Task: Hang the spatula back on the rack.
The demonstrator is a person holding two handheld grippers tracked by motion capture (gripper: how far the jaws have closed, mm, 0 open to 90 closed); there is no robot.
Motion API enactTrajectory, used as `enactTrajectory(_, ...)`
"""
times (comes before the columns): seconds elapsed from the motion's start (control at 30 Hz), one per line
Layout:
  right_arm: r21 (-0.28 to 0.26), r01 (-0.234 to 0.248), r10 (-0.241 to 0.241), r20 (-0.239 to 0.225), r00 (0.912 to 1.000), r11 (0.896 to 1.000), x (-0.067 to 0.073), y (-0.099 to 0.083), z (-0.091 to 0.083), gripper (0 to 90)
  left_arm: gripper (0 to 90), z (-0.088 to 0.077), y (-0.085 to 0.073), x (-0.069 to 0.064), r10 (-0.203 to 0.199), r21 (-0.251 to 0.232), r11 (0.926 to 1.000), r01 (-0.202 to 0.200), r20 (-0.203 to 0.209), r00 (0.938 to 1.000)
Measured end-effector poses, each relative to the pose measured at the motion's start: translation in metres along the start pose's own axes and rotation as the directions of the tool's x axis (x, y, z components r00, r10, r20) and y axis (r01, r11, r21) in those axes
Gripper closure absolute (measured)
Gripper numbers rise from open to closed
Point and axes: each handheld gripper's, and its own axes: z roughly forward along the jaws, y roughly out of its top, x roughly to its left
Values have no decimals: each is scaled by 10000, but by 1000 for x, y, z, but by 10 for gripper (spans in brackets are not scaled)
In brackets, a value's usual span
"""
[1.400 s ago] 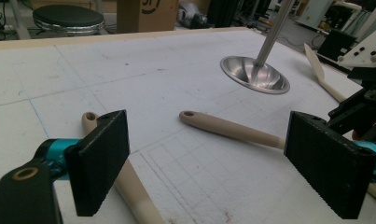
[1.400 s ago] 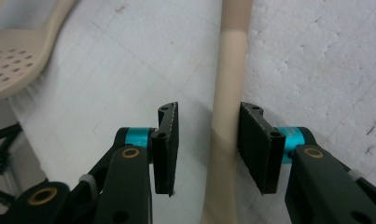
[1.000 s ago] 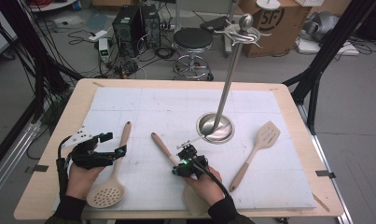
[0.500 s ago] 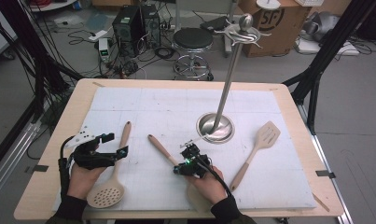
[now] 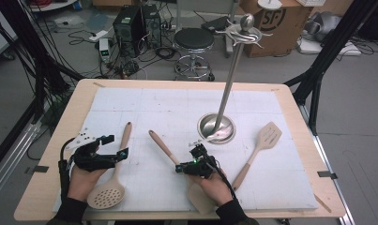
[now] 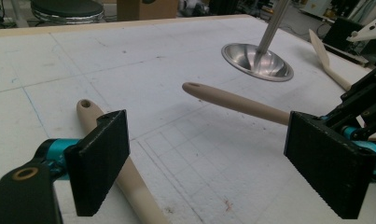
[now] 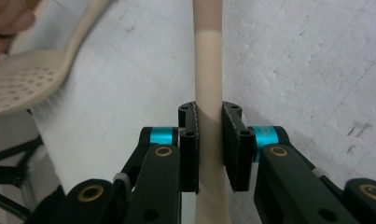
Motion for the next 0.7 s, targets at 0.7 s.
enactTrajectory(0.7, -3021, -549, 386, -595, 9975, 9517, -24, -4, -77, 786, 147, -4, 3, 2, -116, -169, 9998, 115, -36, 9999)
